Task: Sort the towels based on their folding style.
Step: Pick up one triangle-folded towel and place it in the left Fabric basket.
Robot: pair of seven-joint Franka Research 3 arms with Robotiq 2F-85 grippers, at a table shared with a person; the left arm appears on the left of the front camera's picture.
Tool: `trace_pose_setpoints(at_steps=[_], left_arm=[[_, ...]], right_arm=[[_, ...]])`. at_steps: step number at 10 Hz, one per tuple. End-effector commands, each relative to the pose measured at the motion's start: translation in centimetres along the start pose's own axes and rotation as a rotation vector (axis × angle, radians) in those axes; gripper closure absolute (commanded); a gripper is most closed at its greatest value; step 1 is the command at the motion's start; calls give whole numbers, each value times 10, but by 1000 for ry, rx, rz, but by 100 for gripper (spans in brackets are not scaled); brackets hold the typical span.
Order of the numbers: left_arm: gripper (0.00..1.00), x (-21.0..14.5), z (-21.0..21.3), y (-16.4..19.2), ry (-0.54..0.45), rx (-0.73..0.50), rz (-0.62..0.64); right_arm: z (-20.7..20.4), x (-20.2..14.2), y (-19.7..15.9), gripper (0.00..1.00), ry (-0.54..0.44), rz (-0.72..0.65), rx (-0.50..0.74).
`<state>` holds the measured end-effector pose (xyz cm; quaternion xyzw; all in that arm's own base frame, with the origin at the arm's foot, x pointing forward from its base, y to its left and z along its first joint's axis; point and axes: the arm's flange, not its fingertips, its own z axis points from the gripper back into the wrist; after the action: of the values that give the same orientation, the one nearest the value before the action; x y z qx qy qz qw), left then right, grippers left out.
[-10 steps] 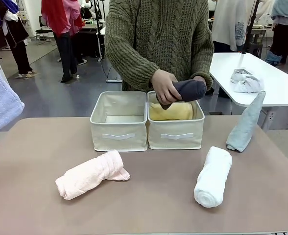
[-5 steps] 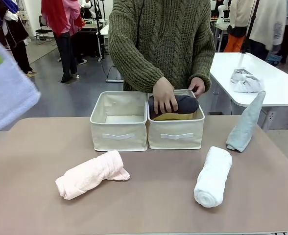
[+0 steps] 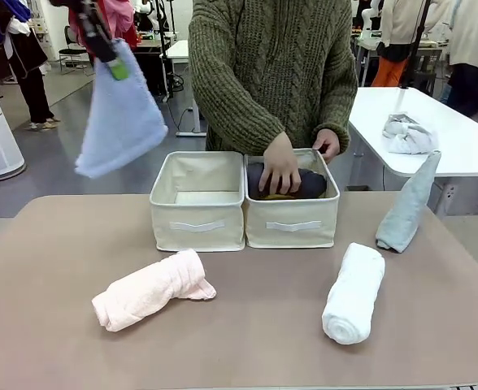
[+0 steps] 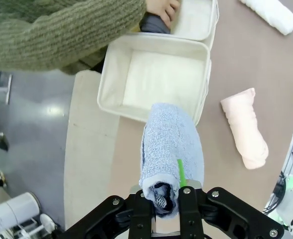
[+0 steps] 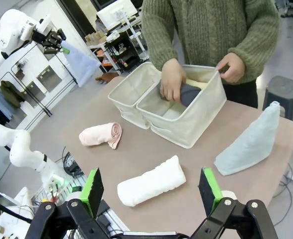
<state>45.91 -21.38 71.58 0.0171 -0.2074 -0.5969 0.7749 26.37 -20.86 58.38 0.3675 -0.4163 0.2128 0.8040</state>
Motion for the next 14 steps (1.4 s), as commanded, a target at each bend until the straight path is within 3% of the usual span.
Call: trace_pose_setpoints(at_steps=[1,3,4,8,14], left_arm=[[84,11,3,4,-6,-16,-70],[84,22,-2,-10,11,-17,-133],[84,22,-13,-4,-3,-20,-61],[84,23,-15,-5,5,-26,-79],[84,86,-103,-15,-3,-26,-443]], right_arm=[[-1,0,-1,0,-23,13,17],[-1,0,-1,0,-23,13,17],[-1,0,-1,0,-23,13,17],[-1,0,-1,0,-23,13,17],[-1,0,-1,0,-23,13,17]])
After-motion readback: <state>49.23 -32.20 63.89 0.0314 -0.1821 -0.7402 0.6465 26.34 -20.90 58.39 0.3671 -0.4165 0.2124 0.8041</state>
